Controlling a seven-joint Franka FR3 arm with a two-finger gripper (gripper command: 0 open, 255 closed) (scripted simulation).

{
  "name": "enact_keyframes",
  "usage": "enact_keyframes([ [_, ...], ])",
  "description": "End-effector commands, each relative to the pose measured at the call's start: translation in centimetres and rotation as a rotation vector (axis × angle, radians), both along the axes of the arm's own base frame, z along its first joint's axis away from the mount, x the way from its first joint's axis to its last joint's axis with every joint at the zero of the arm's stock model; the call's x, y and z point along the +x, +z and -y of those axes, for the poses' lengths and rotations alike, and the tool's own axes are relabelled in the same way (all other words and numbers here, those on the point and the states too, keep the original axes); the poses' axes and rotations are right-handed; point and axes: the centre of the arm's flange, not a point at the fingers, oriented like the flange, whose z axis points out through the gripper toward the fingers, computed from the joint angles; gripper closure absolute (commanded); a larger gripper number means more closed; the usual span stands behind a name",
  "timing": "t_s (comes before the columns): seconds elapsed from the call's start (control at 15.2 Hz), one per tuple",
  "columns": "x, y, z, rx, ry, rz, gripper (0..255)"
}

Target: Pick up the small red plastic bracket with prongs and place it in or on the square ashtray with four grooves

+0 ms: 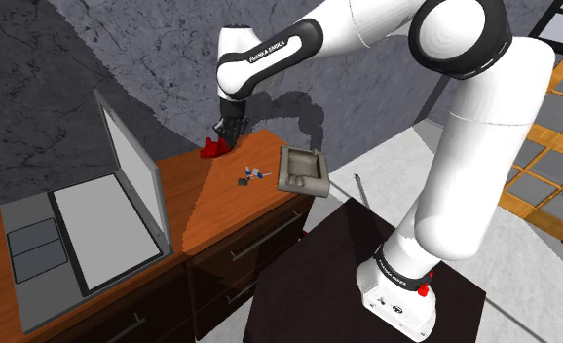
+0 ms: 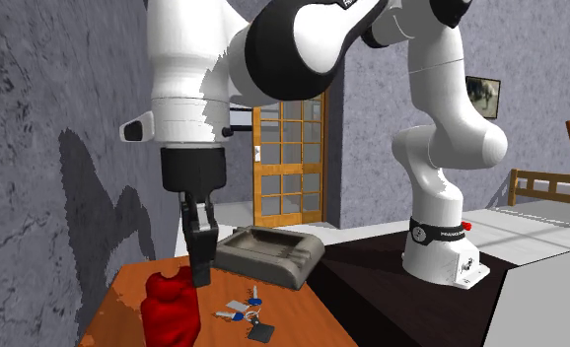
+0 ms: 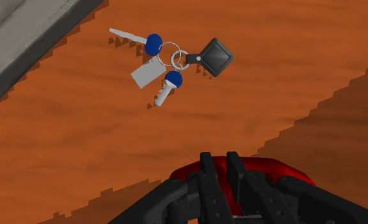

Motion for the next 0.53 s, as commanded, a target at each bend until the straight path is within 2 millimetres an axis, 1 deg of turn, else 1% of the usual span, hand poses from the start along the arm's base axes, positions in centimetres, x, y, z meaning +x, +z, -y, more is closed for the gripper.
enact_keyframes([
  [0.0,0.0,1.2,-0.1,0.000,0.000,0.000,255],
  [0.46,0.0,4.9,-0.1,0.000,0.000,0.000,255],
])
